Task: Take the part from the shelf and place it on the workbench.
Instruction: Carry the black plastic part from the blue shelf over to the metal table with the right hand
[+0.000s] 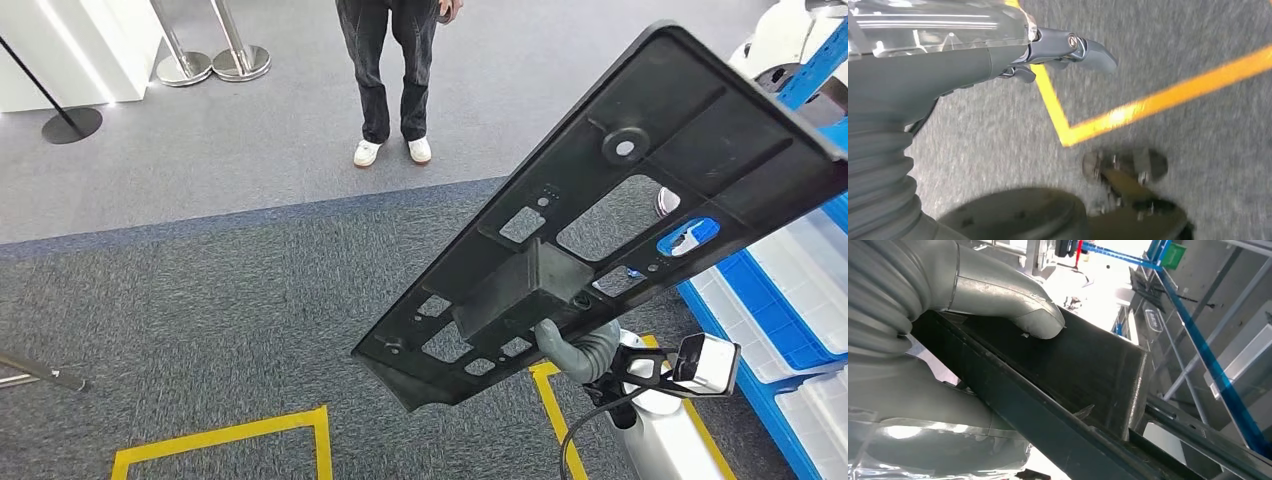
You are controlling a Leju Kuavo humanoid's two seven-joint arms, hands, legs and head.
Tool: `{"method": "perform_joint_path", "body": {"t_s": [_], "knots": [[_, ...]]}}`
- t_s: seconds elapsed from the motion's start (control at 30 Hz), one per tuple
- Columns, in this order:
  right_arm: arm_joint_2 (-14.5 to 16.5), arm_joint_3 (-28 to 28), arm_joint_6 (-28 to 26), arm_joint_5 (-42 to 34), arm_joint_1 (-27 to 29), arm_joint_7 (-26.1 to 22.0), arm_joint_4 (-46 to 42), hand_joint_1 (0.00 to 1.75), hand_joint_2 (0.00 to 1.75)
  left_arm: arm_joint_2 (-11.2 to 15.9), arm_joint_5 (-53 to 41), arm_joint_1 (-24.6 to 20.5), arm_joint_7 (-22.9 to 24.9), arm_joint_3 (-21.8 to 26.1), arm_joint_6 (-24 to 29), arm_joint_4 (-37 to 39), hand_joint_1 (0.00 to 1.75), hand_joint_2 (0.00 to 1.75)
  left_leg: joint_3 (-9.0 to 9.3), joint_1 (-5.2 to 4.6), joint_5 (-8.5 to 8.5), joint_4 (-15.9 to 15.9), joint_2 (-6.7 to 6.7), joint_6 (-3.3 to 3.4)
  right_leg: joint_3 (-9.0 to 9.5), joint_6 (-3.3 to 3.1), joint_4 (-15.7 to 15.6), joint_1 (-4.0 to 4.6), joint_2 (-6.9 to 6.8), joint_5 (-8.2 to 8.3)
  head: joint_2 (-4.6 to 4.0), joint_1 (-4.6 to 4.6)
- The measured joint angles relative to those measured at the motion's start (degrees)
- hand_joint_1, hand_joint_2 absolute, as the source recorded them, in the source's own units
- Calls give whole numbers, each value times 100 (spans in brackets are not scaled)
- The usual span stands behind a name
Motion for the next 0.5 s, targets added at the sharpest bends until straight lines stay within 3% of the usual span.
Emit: {"method": "perform_joint_path", "body": {"t_s": [0.03, 0.1, 0.17, 0.23, 0.27, 0.3, 0.33, 0.4, 0.47, 0.5], "knots": [[0, 1, 11, -3, -30, -8, 22, 175, 175, -2, 0, 4, 23, 17, 1, 0, 0, 175, -11, 0, 6, -4, 0, -26, 20, -7, -48, -13, -71, 25, 0, -1], [0, 4, 39, -9, -92, -18, 63, 175, 175, -4, 1, 1, 80, 44, 8, 0, 0, 175, -101, -35, -141, 189, 241, -70, 77, -38, -173, -37, -225, 90, 0, -1], [-14, 6, 67, -16, -130, -27, 113, 175, 175, -3, 2, -17, 119, 54, 14, 0, 0, 175, -375, -51, -524, 835, 579, -105, 100, -67, -228, -31, -397, 115, 0, -2], [-31, 7, 74, -19, -140, -31, 173, 175, 175, -2, 4, -36, 130, 56, 13, 0, 0, 175, -622, -32, -795, 1472, 689, -149, 92, -76, -218, -19, -581, 109, 0, -3], [-35, 10, 69, -17, -140, -32, 200, 175, 175, -2, 3, -39, 130, 56, 13, 0, 0, 175, -610, -22, -781, 1531, 709, -167, 90, -73, -210, -17, -665, 103, 0, -3], [-35, 15, 62, -13, -140, -33, 223, 175, 175, -2, 2, -37, 127, 56, 13, 0, 0, 175, -484, -12, -668, 1359, 735, -180, 91, -66, -199, -18, -741, 93, 0, -3], [-35, 23, 55, -9, -141, -36, 237, 175, 175, -1, 1, -28, 120, 57, 14, 0, 0, 175, -254, -5, -488, 979, 797, -184, 93, -53, -180, -20, -810, 78, 0, -3], [-35, 35, 47, -3, -152, -42, 255, 175, 175, 1, 1, -10, 96, 58, 16, 0, 0, 175, 168, -29, -272, 216, 1021, -136, 83, -8, -128, -4, -923, 41, 0, -2], [-34, 42, 46, -1, -191, -49, 277, 175, 175, 1, 1, 3, 68, 58, 17, 0, 0, 175, 281, -64, -255, -58, 1107, -53, 62, 40, -86, 24, -1021, 20, 0, -2], [-31, 49, 49, 0, -220, -50, 293, 175, 175, 1, 1, 9, 55, 58, 20, 0, 0, 175, 261, -69, -235, -65, 1041, -10, 58, 63, -76, 31, -1072, 18, 0, -2]]}}
